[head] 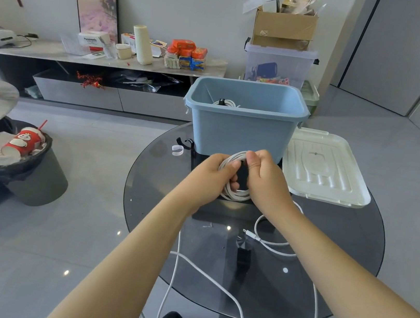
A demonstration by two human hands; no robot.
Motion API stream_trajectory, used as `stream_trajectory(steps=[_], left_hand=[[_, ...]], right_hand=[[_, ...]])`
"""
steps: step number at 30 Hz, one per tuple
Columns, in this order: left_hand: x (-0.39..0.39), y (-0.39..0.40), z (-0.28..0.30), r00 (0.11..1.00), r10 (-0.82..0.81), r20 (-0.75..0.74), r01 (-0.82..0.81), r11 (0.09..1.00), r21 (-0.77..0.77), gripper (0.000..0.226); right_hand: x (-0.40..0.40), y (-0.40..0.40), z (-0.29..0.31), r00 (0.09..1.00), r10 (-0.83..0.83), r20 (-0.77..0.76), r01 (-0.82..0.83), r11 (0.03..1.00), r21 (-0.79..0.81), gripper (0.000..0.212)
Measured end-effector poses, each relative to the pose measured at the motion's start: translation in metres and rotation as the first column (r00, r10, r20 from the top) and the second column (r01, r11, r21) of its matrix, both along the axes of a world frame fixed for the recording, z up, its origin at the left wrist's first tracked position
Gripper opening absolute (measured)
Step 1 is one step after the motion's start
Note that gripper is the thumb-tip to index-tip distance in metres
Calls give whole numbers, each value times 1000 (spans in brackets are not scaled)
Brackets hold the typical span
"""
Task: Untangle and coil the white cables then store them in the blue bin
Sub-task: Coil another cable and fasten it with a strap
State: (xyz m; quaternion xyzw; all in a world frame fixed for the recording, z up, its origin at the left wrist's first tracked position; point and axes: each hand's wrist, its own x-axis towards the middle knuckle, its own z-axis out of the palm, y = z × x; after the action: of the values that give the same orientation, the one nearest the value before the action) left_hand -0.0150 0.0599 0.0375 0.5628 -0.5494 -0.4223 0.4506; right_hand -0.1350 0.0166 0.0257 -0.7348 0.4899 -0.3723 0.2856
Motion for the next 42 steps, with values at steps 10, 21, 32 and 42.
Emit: stream_trajectory(steps=[10, 21, 32, 42], left_hand=[[-12, -5, 3, 955, 155, -252, -157, 988, 10, 34], [10, -7, -14, 905, 214, 368, -201, 977, -74, 35], [68, -17, -31, 775, 229, 589, -269, 963, -21, 34], [135, -45, -48, 570, 239, 786, -390, 921, 3, 36]], right_hand=[[1, 1, -4, 995, 38, 95, -45, 997, 67, 42], [16, -10, -13, 997, 71, -40, -72, 997, -29, 36], [58, -34, -29, 951, 309, -19, -290, 911, 295, 45], [132, -113, -65, 929, 212, -303, -169, 972, 162, 41]])
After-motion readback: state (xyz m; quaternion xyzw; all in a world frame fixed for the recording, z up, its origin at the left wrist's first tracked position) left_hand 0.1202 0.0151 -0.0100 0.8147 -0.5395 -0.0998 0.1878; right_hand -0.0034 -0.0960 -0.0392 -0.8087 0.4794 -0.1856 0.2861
